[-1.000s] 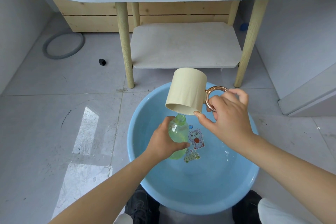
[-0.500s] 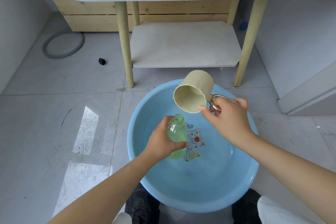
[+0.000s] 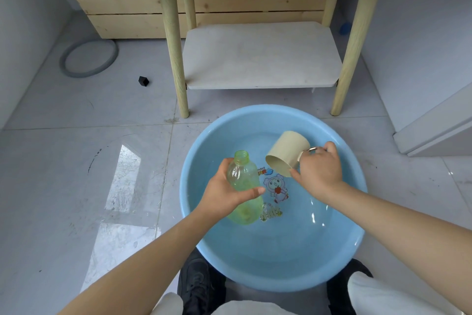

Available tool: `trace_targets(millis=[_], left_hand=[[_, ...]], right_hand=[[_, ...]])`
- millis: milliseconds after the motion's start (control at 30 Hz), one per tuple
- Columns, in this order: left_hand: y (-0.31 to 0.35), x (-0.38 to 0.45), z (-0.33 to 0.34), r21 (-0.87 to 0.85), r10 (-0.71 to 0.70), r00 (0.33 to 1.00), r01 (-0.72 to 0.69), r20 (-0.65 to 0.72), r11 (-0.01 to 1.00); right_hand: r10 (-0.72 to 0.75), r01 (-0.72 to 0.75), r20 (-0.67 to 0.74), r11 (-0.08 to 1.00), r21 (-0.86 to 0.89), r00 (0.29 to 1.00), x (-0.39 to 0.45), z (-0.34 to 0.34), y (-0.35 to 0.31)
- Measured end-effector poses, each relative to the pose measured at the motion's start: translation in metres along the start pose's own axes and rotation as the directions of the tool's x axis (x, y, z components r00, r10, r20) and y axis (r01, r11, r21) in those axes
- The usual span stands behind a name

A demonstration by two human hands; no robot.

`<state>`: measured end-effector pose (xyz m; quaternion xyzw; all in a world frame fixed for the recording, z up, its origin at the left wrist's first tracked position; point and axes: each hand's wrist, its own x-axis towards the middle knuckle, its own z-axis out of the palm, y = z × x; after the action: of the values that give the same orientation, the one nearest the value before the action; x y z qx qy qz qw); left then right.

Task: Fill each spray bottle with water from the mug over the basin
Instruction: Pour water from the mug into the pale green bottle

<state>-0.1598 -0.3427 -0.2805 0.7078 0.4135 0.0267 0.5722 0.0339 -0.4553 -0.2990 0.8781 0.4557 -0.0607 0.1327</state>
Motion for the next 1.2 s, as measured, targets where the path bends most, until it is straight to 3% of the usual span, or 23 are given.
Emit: trace_targets(millis=[167, 333, 500, 567, 633, 700, 800, 900, 1033, 1200], left_hand=[[0.000, 0.000, 0.001, 0.000, -0.017, 1.000, 0.017, 0.006, 1.000], [-0.005, 0.006, 0.003, 0.039, -0.019, 1.000, 0.020, -0.024, 0.999], [-0.008, 0.008, 0.003, 0.027, -0.003, 0.997, 0.005, -0.072, 1.000], [-0.009, 0.009, 0.004, 0.033, 0.000, 0.996, 0.003, -0.084, 0.999], [-0.010, 0.010, 0.004, 0.040, -0.006, 0.996, 0.010, -0.085, 0.999], [-0.008, 0.011, 0.006, 0.060, -0.004, 0.997, 0.009, -0.071, 0.998], [-0.006, 0.011, 0.008, 0.086, 0.012, 0.999, -0.009, -0.044, 0.996], [-0.002, 0.010, 0.010, 0.088, 0.029, 0.999, -0.026, -0.029, 0.996], [0.005, 0.009, 0.013, 0.089, 0.059, 0.998, -0.057, -0.020, 0.994], [0.008, 0.008, 0.016, 0.085, 0.069, 0.998, -0.068, -0.012, 0.994]], right_hand=[[-0.055, 0.064, 0.123, 0.995, -0.071, 0.991, -0.006, 0.011, -0.007], [-0.130, 0.126, 0.243, 0.991, 0.032, 0.961, -0.018, 0.016, -0.010], [-0.044, -0.068, 0.369, 0.956, 0.285, 0.928, -0.011, 0.010, -0.007], [0.027, -0.242, 0.435, 0.861, 0.448, 0.900, -0.010, 0.006, -0.001], [0.061, -0.407, 0.487, 0.643, 0.648, 0.871, -0.011, 0.001, 0.007], [0.067, -0.475, 0.501, 0.448, 0.757, 0.863, -0.014, -0.009, 0.013], [0.070, -0.468, 0.472, 0.323, 0.823, 0.879, -0.017, -0.030, 0.018], [0.090, -0.387, 0.379, 0.311, 0.868, 0.921, -0.020, -0.052, 0.017], [0.108, -0.202, 0.173, 0.377, 0.904, 0.979, -0.023, -0.071, 0.006], [0.175, -0.054, -0.041, 0.504, 0.862, 0.984, -0.023, -0.070, -0.003]])
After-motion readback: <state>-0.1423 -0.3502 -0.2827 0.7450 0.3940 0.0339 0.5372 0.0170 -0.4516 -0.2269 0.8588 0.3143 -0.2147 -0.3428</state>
